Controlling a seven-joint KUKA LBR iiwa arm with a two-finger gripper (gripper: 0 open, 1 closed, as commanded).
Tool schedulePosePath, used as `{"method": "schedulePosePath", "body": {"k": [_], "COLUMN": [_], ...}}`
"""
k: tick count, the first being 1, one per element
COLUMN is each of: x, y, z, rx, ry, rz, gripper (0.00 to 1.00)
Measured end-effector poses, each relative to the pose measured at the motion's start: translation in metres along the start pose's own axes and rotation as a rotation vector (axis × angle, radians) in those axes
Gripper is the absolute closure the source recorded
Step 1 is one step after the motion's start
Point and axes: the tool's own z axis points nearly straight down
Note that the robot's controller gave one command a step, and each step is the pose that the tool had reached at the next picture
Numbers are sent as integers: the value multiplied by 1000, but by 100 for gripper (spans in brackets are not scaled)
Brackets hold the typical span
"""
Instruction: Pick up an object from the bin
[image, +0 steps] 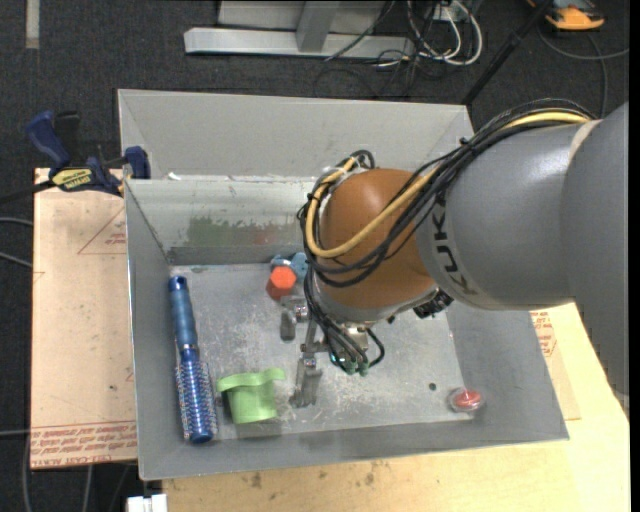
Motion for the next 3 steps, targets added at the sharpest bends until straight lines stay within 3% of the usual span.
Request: {"method": "schedulePosePath", "body": {"k": [1, 2, 3], "x": [7, 6, 19], "y": [25, 25, 40], "z": [89, 87, 51], "rx": [1, 0, 0], "ry": [-10, -11, -11], "rz": [-511, -510, -514], "gripper": [0, 100, 100]}}
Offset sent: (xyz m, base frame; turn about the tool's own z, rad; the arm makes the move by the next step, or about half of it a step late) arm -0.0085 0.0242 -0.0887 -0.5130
